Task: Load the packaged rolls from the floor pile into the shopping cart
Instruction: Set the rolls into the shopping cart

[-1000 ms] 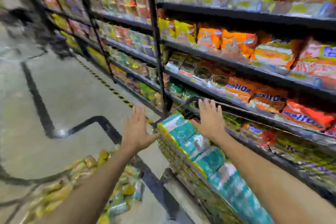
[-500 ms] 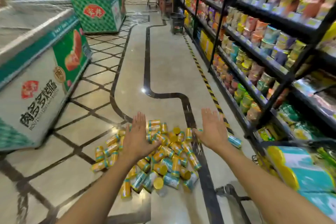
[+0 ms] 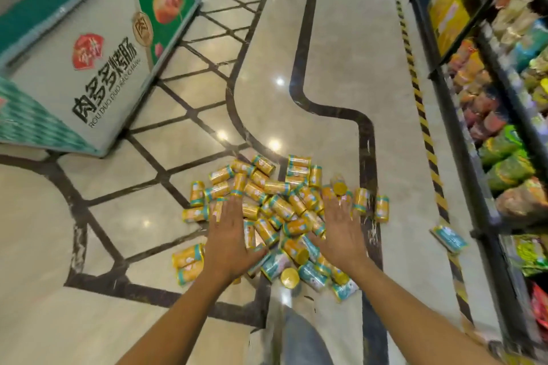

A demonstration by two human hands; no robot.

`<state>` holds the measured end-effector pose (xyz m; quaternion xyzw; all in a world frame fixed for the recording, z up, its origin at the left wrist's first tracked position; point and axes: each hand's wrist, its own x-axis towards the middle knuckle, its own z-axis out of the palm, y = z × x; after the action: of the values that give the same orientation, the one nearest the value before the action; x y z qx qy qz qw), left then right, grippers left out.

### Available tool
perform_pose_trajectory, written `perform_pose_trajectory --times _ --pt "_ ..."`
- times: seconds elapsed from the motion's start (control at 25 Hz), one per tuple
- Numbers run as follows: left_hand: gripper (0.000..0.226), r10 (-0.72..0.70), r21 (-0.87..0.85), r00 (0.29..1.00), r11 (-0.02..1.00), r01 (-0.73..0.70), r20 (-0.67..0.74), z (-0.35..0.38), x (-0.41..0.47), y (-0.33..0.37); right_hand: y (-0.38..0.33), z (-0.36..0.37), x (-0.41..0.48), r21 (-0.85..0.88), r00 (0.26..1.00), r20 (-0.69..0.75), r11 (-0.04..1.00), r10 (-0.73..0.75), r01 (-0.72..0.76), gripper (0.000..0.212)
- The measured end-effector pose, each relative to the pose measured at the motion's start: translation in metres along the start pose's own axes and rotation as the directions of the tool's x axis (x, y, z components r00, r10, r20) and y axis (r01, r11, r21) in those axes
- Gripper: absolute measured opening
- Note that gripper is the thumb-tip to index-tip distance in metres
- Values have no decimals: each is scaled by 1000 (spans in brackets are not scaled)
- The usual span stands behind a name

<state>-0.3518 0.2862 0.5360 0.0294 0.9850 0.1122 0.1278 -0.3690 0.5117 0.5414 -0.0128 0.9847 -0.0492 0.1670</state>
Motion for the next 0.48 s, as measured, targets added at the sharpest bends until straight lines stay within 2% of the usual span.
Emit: perform_pose_trajectory --times 0.12,0.2,0.28,0.4,0.48 --pt "115 -48 -24 991 998 51 124 54 43 -16 -8 58 60 53 994 92 997 -63 58 87" --pt "115 -88 -27 987 995 92 133 101 73 -28 -12 107 100 70 982 145 991 -120 110 86" --pt "117 -109 -22 985 993 113 135 165 103 -45 -16 172 141 27 965 201 986 -166 164 87" --pt "114 -132 -18 937 989 146 322 272 138 -82 -19 276 190 -2 941 220 964 -259 266 95" --pt "115 -119 -9 933 991 130 340 338 155 -105 -15 342 212 -15 927 245 954 -286 298 98"
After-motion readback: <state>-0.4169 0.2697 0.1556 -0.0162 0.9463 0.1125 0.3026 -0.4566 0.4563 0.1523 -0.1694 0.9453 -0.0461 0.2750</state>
